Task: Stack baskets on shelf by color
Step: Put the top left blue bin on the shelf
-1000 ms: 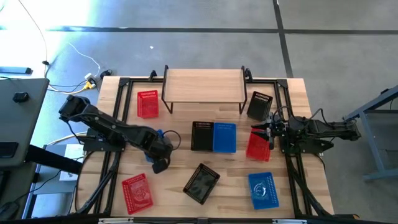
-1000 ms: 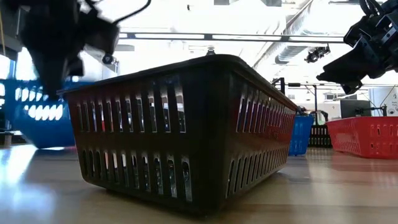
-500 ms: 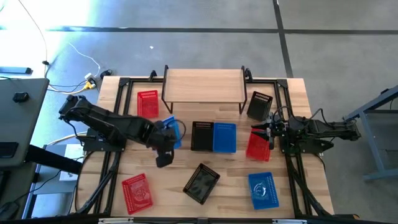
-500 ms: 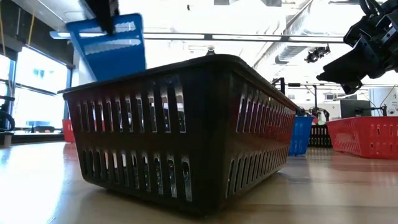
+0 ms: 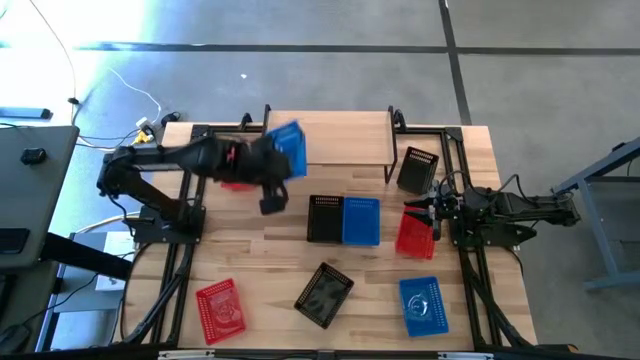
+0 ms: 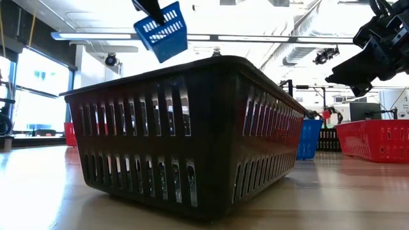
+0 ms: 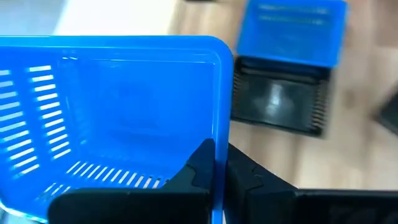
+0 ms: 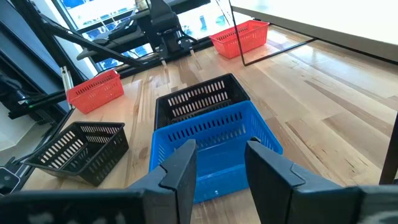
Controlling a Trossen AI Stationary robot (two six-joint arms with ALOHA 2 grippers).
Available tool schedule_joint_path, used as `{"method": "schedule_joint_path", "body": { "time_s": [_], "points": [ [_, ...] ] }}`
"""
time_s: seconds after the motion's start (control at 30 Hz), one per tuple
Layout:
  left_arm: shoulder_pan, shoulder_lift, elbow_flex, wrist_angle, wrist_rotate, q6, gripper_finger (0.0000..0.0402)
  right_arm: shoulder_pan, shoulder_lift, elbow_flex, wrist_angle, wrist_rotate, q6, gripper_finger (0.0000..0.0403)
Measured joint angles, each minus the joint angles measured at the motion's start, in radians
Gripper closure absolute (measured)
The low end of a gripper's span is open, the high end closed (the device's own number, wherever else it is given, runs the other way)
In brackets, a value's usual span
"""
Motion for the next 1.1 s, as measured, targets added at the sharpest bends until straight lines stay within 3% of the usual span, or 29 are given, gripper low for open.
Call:
{"method": "schedule_joint_path", "body": {
  "time_s": [0.27,0.43,1.1],
  "points": [
    [0.24,0.001,0.081,0.034,0.009,0.236,0.0401,0.0,0.0,0.0,0.0,0.0,0.0,0.0281],
    [0.33,0.034,0.085,0.036,0.15,0.259,0.0401,0.0,0.0,0.0,0.0,0.0,0.0,0.0281],
    [0.355,0.231,0.085,-0.121,0.212,0.386,0.0401,0.0,0.0,0.0,0.0,0.0,0.0,0.0281]
  ]
}}
